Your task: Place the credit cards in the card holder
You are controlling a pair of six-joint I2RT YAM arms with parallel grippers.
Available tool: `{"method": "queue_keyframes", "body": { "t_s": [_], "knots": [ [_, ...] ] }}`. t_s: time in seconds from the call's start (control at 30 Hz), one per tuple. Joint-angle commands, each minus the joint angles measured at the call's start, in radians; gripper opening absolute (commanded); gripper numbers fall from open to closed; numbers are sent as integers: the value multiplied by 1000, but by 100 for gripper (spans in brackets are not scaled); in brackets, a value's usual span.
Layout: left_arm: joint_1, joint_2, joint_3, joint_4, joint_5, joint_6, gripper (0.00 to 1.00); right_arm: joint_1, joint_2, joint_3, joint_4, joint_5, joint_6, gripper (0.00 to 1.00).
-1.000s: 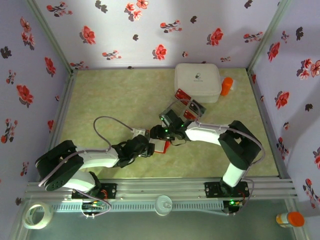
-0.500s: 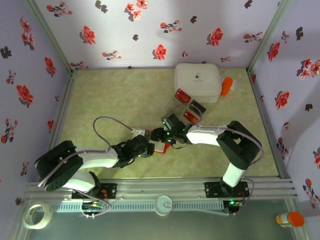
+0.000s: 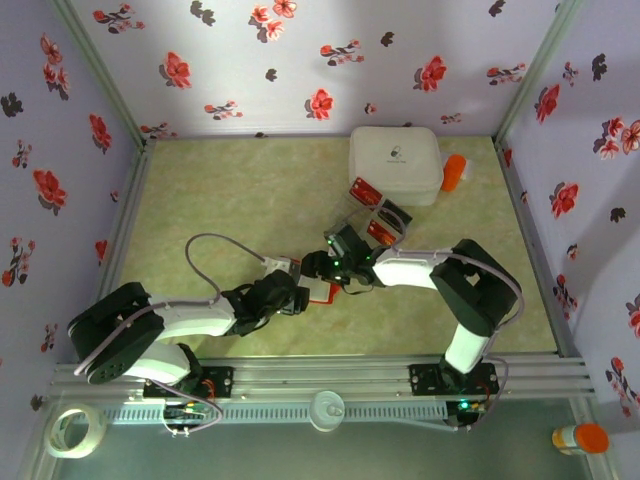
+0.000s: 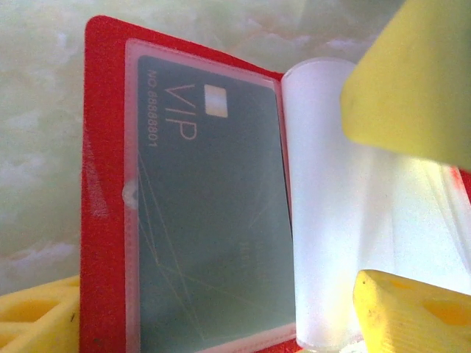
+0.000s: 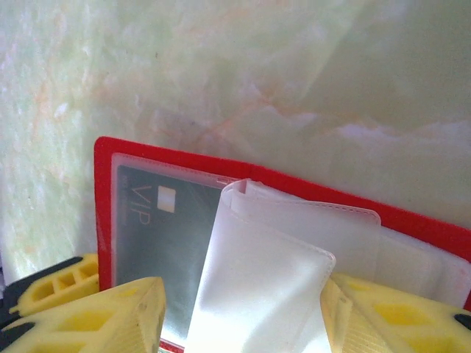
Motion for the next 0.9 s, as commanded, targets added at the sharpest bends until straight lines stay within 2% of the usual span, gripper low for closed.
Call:
{"method": "queue_keyframes", "body": {
  "t_s": [0.0, 0.43, 0.87],
  "knots": [
    [-4, -16, -17, -11, 23, -6, 82, -12, 24, -18, 72, -39, 33, 58],
    [-4, -48, -16, -25, 14, -3, 87, -26, 33, -43, 212, -110, 93, 55],
    [-3, -257, -33, -114, -60, -8, 100, -20, 1, -31, 234, -133, 127, 54]
  ]
}}
